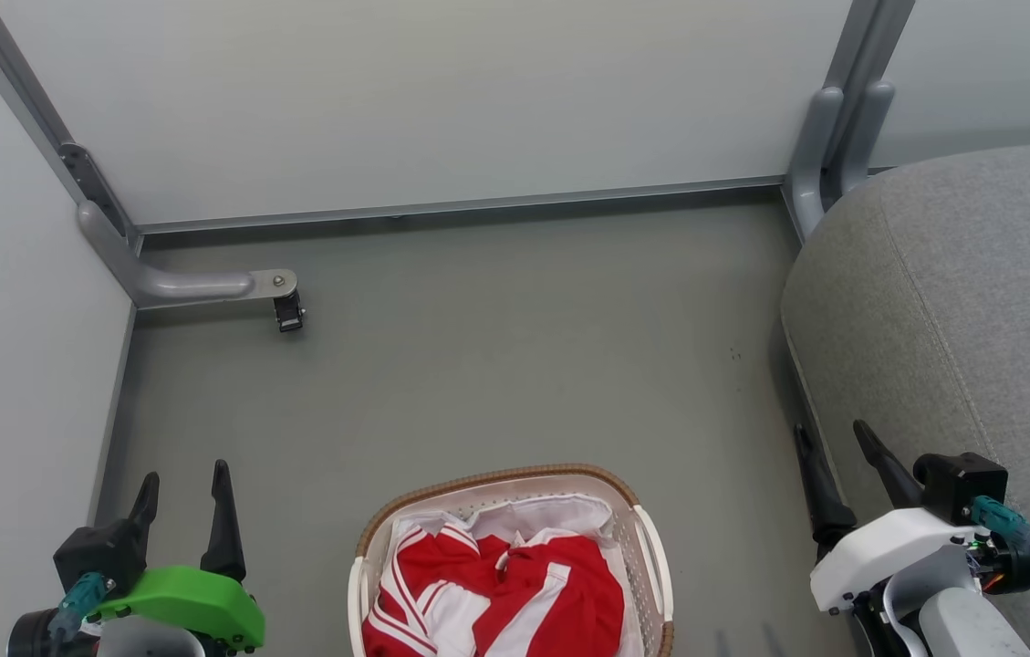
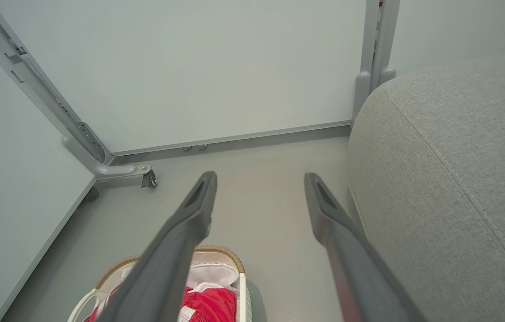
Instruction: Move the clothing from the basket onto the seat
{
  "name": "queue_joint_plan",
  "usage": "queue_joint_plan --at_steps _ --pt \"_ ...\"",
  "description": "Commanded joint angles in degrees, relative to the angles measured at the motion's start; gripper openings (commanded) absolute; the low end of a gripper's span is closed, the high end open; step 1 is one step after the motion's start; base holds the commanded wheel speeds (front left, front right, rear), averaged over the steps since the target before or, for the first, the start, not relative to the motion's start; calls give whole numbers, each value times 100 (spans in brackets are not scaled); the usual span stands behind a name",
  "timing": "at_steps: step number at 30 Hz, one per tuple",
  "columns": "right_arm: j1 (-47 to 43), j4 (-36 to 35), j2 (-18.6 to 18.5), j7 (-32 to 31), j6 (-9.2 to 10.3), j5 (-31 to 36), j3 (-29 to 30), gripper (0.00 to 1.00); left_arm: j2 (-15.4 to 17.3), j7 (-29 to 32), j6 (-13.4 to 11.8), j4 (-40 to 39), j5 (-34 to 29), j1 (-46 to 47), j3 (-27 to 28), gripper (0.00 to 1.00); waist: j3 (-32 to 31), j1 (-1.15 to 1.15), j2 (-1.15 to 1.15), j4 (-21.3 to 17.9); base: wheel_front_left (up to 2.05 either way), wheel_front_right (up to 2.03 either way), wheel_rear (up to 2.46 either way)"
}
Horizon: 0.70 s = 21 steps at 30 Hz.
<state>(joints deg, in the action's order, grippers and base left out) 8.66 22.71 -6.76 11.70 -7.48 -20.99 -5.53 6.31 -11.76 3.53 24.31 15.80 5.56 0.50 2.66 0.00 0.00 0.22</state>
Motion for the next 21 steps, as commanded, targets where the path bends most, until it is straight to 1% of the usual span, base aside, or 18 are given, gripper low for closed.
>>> queue_joint_plan --at_steps 1,11,21 --pt "2 11 -18 69 -2 131 19 100 13 -56 14 -42 -168 7 43 100 10 0 0 4 0 0 0" --pt "-7 -37 71 177 -1 435 138 100 -59 -171 87 -139 -605 -49 186 100 49 0 0 12 0 0 0" --pt "-82 -72 133 280 -1 824 177 100 -124 -270 100 -170 -1088 -131 295 100 73 0 0 17 0 0 0"
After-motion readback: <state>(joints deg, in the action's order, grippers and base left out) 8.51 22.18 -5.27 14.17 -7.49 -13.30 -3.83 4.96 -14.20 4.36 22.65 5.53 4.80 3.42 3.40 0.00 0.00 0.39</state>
